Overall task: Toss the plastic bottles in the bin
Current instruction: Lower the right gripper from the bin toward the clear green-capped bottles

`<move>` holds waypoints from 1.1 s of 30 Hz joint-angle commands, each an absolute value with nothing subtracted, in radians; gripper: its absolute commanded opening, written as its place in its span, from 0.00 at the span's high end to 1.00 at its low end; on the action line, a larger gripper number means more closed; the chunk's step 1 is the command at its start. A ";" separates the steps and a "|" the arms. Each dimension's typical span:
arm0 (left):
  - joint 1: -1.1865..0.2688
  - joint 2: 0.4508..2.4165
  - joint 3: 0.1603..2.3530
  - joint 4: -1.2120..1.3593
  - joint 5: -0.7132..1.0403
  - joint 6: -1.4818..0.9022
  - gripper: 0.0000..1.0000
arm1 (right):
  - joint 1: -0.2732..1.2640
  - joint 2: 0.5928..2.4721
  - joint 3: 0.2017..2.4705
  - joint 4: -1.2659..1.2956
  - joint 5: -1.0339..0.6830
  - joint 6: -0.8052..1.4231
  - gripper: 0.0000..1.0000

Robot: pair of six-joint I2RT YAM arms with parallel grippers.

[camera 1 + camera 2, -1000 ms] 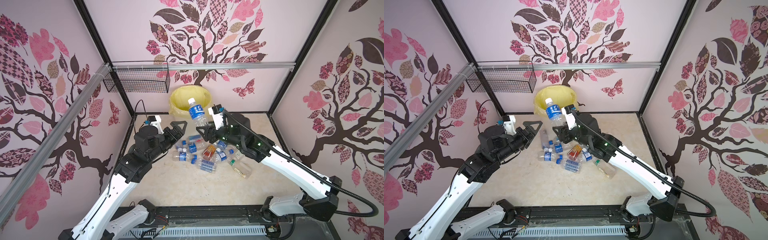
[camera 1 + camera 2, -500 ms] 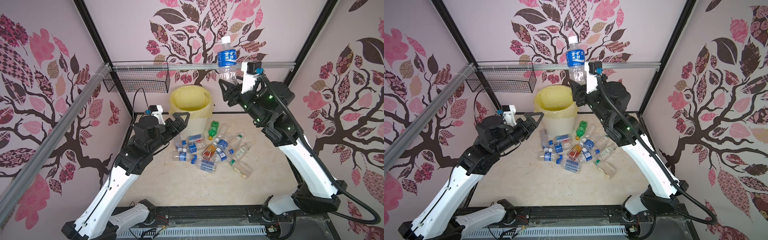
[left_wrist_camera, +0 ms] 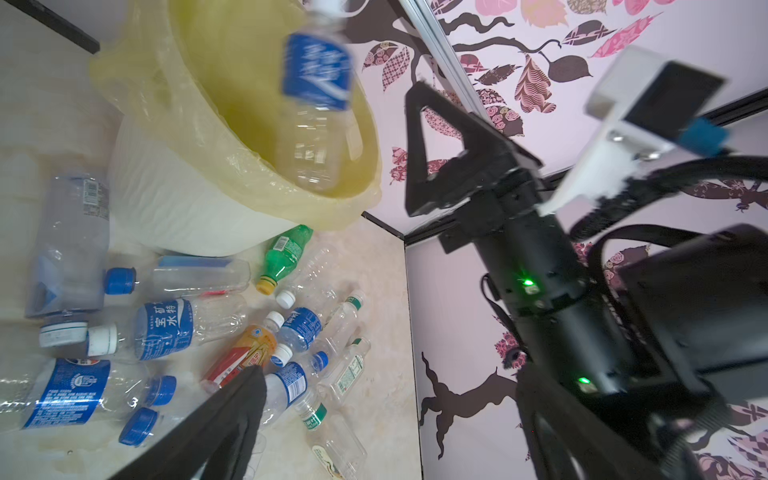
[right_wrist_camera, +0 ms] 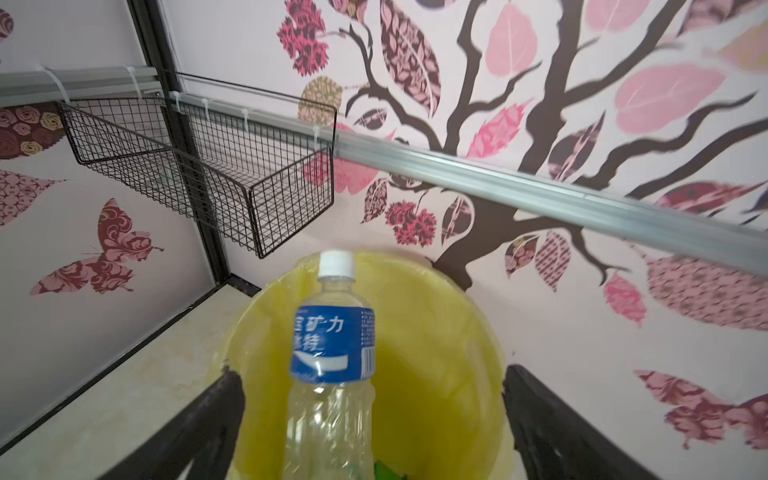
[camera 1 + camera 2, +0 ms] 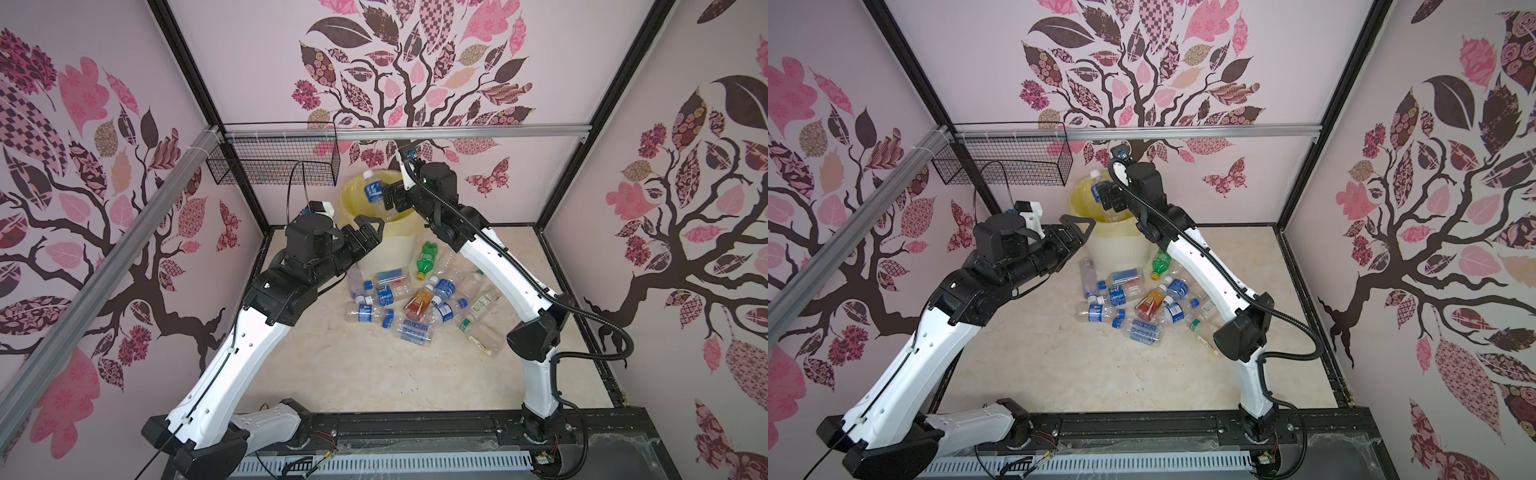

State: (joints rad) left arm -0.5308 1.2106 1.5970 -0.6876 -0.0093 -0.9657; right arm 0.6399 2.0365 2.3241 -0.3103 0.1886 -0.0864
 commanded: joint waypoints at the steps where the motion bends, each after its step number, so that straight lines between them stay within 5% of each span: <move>1: -0.475 1.199 1.658 -0.784 0.006 -0.943 0.03 | 0.583 2.002 2.453 -0.252 0.140 0.017 0.01; 15: -0.413 1.193 1.483 -0.663 0.120 -0.928 0.03 | 0.548 1.895 2.300 -0.358 0.144 0.075 0.01; 33: -0.415 1.146 1.193 -0.486 0.267 -0.940 0.03 | 0.548 1.323 1.296 -0.381 0.261 0.278 0.01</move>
State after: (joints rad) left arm -0.4168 1.1896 1.2438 -0.5678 0.2058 -0.9386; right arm 0.5446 1.3891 1.3933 -0.3557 0.2344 0.1886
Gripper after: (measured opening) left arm 0.972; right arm 0.995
